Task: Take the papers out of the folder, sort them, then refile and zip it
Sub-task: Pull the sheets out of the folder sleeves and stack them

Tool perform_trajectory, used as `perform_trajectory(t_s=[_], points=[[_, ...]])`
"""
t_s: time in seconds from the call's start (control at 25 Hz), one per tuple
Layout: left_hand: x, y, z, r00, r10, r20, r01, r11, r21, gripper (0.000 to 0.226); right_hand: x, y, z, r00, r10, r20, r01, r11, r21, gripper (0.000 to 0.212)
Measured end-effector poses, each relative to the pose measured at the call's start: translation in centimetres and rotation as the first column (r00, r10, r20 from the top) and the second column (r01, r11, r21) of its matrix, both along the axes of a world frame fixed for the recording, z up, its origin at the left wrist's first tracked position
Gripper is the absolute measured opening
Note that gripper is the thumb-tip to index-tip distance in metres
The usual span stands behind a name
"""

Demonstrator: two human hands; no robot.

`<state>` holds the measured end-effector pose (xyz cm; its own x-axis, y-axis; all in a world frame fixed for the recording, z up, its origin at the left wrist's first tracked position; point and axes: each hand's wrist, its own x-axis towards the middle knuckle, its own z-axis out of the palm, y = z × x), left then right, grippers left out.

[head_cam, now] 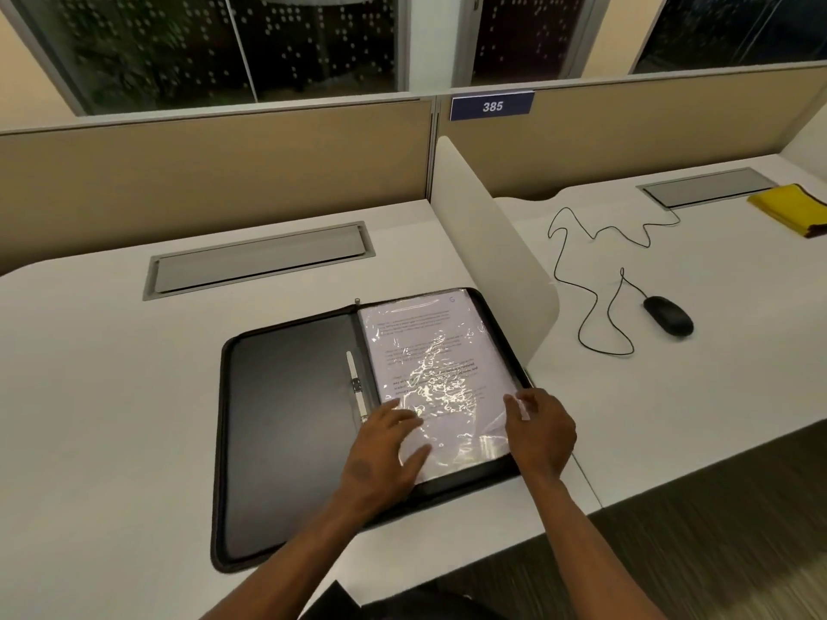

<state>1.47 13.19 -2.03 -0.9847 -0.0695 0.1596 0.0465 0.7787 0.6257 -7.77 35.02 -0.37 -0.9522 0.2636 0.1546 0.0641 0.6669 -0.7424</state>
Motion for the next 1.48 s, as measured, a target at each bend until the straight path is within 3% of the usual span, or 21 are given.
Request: perform_trajectory(t_s=[0.12, 0.2, 0.36, 0.72, 0.8, 0.84, 0.92, 0.96, 1.04, 1.16, 1.24, 1.32, 1.48], points=[[-0.8, 3.8, -0.2, 0.990, -0.130, 0.047, 0.134, 0.986, -0.099, 0.058, 0.2, 0.0, 1.0, 0.998, 0.005, -0.065, -0.011, 0.995, -0.096, 0.013], [-1.2, 5.3, -0.1, 0.991, -0.112, 0.068, 0.118, 0.988, -0.097, 0.056, 0.2, 0.0, 2.0, 0.999, 0.009, -0.031, -0.015, 0.978, -0.207, 0.013], [-1.4, 5.6, 0.4, 0.999, -0.030, -0.034, 0.031, 0.999, 0.012, 0.024, 0.6, -0.1, 2.8, 1.000, -0.005, -0.014, 0.001, 0.961, -0.277, 0.024], [-1.4, 4.1, 0.6, 0.994, 0.000, 0.109, -0.028, 0.966, 0.256, 0.022, 3.0, 0.2, 1.3, 0.980, 0.120, 0.157, -0.066, 0.947, -0.314, 0.060], [-1.5, 3.9, 0.7, 0.995, 0.015, 0.101, -0.044, 0.958, 0.284, 0.020, 4.3, 0.2, 1.4, 0.996, 0.025, 0.088, -0.009, 0.984, -0.177, 0.070], [-1.5, 3.9, 0.8, 0.995, 0.027, 0.092, -0.054, 0.952, 0.302, 0.018, 5.1, 0.2, 1.2, 0.999, 0.005, -0.035, -0.007, 0.998, -0.056, 0.066], [-1.7, 3.9, 1.0, 0.995, 0.048, 0.087, -0.074, 0.941, 0.332, 0.018, 7.0, -0.5, 0.5, 0.913, 0.210, -0.349, -0.134, 0.964, 0.230, 0.034], [-1.8, 3.9, 1.2, 0.995, 0.050, 0.089, -0.077, 0.937, 0.341, 0.018, 7.8, -1.0, -0.1, 0.832, 0.382, -0.401, -0.243, 0.902, 0.356, 0.025], [-1.8, 3.8, 1.3, 0.995, 0.037, 0.089, -0.065, 0.936, 0.345, 0.019, 8.6, -2.0, -1.7, 0.728, 0.641, -0.243, -0.432, 0.704, 0.564, 0.035], [-1.3, 3.5, 1.7, 0.998, 0.025, 0.049, -0.040, 0.943, 0.331, 0.019, 7.8, -2.7, -2.9, 0.737, 0.666, 0.111, -0.501, 0.430, 0.751, 0.063], [-0.8, 3.3, 2.1, 0.999, 0.033, 0.041, -0.045, 0.941, 0.336, 0.018, 7.0, -2.9, -2.1, 0.774, 0.588, 0.235, -0.521, 0.380, 0.765, 0.070], [-0.6, 3.2, 2.3, 0.999, 0.033, 0.042, -0.046, 0.938, 0.344, 0.018, 6.1, -2.7, -1.7, 0.782, 0.570, 0.252, -0.505, 0.341, 0.793, 0.070], [-0.2, 2.6, 2.2, 0.998, 0.017, 0.064, -0.039, 0.937, 0.349, 0.020, 5.2, -2.2, -1.1, 0.768, 0.623, 0.151, -0.427, 0.320, 0.846, 0.039]])
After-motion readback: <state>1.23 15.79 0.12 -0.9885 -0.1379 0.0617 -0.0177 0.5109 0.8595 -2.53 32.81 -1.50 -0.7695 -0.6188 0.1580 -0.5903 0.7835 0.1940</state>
